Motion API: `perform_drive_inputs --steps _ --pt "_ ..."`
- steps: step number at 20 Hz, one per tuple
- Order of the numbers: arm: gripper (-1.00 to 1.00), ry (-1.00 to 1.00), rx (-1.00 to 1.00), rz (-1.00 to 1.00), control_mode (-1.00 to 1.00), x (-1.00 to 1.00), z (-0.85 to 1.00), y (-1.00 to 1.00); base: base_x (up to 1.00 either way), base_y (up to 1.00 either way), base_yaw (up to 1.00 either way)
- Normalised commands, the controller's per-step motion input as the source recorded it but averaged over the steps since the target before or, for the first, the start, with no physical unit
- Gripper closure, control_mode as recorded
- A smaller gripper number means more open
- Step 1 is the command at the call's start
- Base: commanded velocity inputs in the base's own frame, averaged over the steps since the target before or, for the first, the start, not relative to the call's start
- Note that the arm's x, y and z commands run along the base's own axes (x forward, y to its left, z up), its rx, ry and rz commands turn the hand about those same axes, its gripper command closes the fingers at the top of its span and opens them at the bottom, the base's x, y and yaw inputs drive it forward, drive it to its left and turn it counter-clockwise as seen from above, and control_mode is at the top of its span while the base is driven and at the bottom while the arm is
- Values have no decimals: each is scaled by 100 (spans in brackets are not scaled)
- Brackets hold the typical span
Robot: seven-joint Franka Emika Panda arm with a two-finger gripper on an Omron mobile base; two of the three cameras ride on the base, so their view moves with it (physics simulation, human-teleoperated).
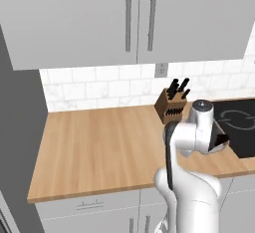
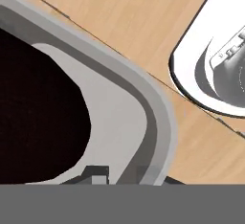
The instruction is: Take the meat container that has the steak and place it on the second highest rack of the freezer. Then take the vegetable container that has the sweet potato and avocado and place it on the highest rack of the freezer.
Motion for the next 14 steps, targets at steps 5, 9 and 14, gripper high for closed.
perform_drive_inputs --steps 5,9,14 --pt "100 4 -1 13 -100 -100 62 35 0 0 0" --pt "100 1 -5 40 -100 -82 77 39 0 0 0" --pt "100 0 -9 54 -100 -85 16 39 0 0 0"
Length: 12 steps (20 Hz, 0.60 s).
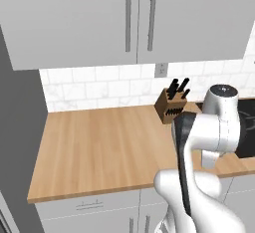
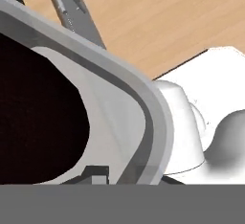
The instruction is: Take the meat container that has the steak and place it on the second highest rack of the freezer. Then take the vegetable container that has the sweet potato and avocado and place it on the highest rack of the freezer.
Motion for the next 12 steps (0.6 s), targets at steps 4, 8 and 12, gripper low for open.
perform_drive_inputs --steps 4,8,12 --pt "100 -2 -5 49 -100 -84 22 12 0 0 0" --pt "100 -8 0 34 -100 -86 44 7 0 0 0" --pt "100 -12 0 25 -100 -79 27 9 0 0 0"
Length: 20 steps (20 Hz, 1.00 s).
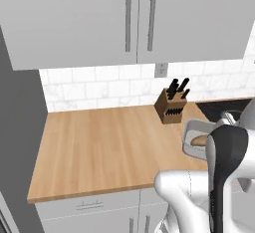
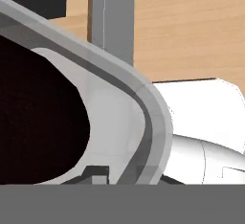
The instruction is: Take the meat container that has the steak and place it on the second highest rack of the freezer. Then take the vegetable container that has the sweet potato and avocado and place it on the highest rack of the freezer.
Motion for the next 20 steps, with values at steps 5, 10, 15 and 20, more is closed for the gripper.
perform_drive_inputs --steps 5,10,15,20 --pt "100 -2 0 14 -100 -15 4 0 0 0 0" --pt "100 0 0 0 100 -5 0 0 -17 3 0" --pt "100 0 0 0 100 0 0 0 -92 -1 12" --pt "100 0 0 0 100 0 0 0 -46 -4 80"
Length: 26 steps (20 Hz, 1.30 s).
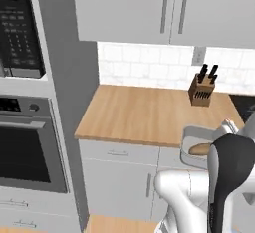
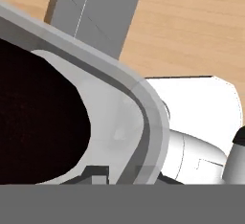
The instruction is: Take the meat container that has the steak and place it on the second highest rack of the freezer. Then take the vegetable container that has the sweet potato and avocado and place it on the highest rack of the freezer.
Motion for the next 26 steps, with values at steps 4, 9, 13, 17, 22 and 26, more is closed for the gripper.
perform_drive_inputs --steps 4,9,13,17,22,26 --pt "100 0 0 0 100 0 0 0 -15 0 100" --pt "100 0 0 0 100 0 0 0 -11 0 100" --pt "100 0 0 0 100 0 0 0 -1 0 95" --pt "100 0 0 0 100 0 0 0 67 27 57" --pt "100 0 0 0 100 0 0 0 100 62 17" --pt "100 0 0 0 100 0 0 0 100 42 0"
